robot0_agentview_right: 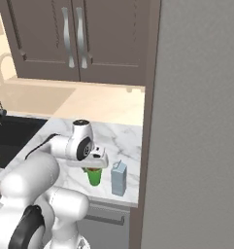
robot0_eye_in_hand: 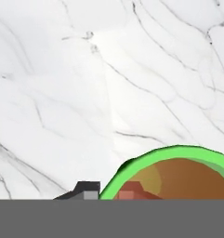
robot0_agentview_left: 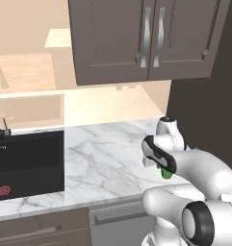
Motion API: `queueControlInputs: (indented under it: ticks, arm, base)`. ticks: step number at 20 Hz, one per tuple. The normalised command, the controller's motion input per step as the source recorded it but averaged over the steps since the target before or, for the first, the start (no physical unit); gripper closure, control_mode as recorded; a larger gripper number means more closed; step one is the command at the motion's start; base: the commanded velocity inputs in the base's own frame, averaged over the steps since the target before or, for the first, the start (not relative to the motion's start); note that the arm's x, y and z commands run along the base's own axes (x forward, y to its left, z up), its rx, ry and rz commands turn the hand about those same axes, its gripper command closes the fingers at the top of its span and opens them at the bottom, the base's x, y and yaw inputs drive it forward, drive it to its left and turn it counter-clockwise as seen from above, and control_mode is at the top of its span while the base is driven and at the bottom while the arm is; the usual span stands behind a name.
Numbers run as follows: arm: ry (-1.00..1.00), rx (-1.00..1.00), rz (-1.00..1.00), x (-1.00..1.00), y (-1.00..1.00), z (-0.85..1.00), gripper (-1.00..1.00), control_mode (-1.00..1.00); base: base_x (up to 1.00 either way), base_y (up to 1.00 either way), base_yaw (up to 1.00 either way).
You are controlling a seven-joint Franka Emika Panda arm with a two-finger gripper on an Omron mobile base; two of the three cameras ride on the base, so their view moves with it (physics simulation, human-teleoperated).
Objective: Place the microwavable item in the microwave. Then, close the microwave door and press the start button.
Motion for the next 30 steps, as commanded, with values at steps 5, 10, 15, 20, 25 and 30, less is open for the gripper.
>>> queueControlInputs:
  ticks: [5, 10, 15, 20, 25, 30]
  arm:
    - [-0.11, -0.01, 0.00, -0.16, 0.47, 0.43, 1.00, -1.00]
    - [-0.20, -0.07, 0.05, -0.46, 0.57, 1.00, 1.00, -1.00]
    - [-0.11, -0.07, 0.01, -0.48, 0.57, 1.00, 1.00, -1.00]
    - [-0.03, -0.02, 0.00, -0.19, 0.12, 0.73, 1.00, -1.00]
    - [0.01, 0.01, 0.00, -0.01, -0.16, 0.04, 1.00, -1.00]
    - [0.03, 0.00, 0.00, -0.04, 0.03, -0.11, 1.00, 1.00]
  base:
    - [0.00, 0.00, 0.00]
    - [0.00, 0.00, 0.00]
    - [0.00, 0.00, 0.00]
    - [0.00, 0.00, 0.00]
    - [0.00, 0.00, 0.00]
    - [-0.18, 0.05, 0.00]
